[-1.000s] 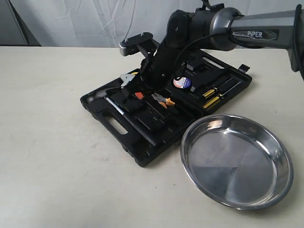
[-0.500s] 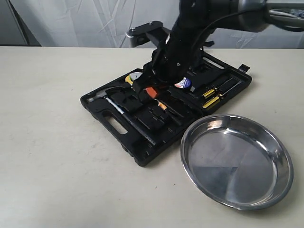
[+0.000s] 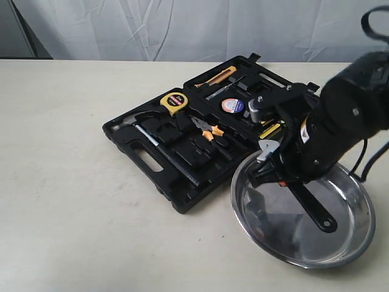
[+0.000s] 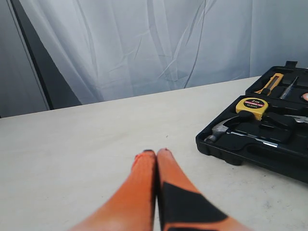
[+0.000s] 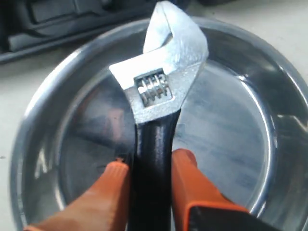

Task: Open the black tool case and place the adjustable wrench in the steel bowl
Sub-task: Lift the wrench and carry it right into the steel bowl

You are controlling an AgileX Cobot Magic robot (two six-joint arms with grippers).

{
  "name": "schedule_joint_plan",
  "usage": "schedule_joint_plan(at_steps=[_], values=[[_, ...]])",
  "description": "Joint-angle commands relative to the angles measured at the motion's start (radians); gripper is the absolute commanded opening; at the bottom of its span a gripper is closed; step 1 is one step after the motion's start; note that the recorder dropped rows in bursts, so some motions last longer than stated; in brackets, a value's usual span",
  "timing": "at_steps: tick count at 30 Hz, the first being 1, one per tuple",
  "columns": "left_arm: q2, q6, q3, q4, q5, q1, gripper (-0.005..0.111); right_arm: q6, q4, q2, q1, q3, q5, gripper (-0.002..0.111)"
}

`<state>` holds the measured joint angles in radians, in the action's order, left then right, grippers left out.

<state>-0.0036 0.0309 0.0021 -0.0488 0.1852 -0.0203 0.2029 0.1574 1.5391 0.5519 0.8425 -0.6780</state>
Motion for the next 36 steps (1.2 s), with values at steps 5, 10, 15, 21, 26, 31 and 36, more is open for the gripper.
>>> schedule_joint_plan(at_steps=[5,10,15,21,26,31,36], values=[[0.004,-0.001,-0.002,0.002,-0.006,-0.001,0.0,0.103,0.097,0.076,-0.113,-0.06,0.18,-0.001],[0.004,-0.001,-0.002,0.002,-0.006,-0.001,0.0,0.07,0.023,0.148,-0.143,-0.06,0.186,-0.001],[0.004,-0.001,-0.002,0.002,-0.006,-0.001,0.0,0.067,0.014,0.214,-0.143,-0.064,0.195,-0.001],[0.004,-0.001,-0.002,0.002,-0.004,-0.001,0.0,0.067,0.017,0.231,-0.143,-0.064,0.177,-0.001],[0.004,-0.001,-0.002,0.002,-0.004,-0.001,0.0,0.059,0.017,0.231,-0.143,-0.064,0.162,0.021],[0.004,-0.001,-0.002,0.002,-0.004,-0.001,0.0,0.059,0.009,0.188,-0.143,-0.064,0.14,0.047],[0.004,-0.001,-0.002,0.002,-0.004,-0.001,0.0,0.059,-0.01,0.084,-0.143,-0.064,0.084,0.041]])
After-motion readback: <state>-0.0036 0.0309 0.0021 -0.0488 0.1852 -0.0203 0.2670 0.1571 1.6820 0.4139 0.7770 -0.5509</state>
